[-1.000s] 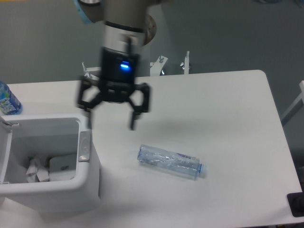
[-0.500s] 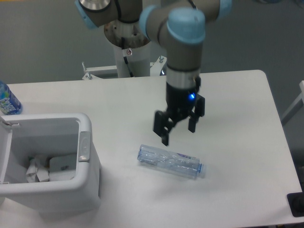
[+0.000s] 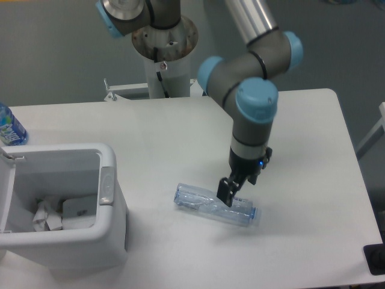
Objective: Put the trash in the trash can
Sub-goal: 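Move the gripper back and lower it onto the water bottle's cap end, then close the gripper on the bottle neck and lift the bottle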
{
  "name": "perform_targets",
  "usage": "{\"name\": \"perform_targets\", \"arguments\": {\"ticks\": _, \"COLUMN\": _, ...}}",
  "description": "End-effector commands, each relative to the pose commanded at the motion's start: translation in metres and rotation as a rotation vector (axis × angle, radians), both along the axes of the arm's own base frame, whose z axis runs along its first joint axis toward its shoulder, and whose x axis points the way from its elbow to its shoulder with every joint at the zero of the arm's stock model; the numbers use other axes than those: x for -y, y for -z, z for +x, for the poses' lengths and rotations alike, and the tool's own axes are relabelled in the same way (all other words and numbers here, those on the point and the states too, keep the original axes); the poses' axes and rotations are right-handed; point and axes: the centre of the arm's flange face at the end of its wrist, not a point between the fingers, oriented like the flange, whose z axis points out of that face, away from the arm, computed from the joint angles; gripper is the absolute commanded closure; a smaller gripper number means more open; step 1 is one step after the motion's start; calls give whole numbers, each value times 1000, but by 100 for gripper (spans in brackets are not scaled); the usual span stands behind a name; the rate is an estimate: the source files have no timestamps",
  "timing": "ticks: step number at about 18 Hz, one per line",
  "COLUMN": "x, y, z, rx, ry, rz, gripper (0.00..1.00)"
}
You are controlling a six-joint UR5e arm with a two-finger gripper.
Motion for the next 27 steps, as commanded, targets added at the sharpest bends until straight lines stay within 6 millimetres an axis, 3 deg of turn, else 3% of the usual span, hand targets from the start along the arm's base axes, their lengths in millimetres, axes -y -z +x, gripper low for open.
{"name": "perform_targets", "arguments": {"ticks": 10, "x": -6, "y": 39, "z": -7, "rx": 58, "ry": -40, "rz": -23, "gripper": 0}}
{"name": "perform_targets", "arguments": {"ticks": 21, "x": -15, "y": 54, "z": -15, "rx": 66, "ry": -39, "rz": -34, "gripper": 0}}
{"name": "perform_targets", "arguments": {"ticks": 24, "x": -15, "y": 56, "z": -14, "rx": 68, "ry": -38, "rz": -39, "gripper": 12}}
{"name": "perform_targets", "arguments": {"ticks": 27, "x": -15, "y": 58, "z": -10, "rx": 73, "ry": -34, "rz": -41, "gripper": 16}}
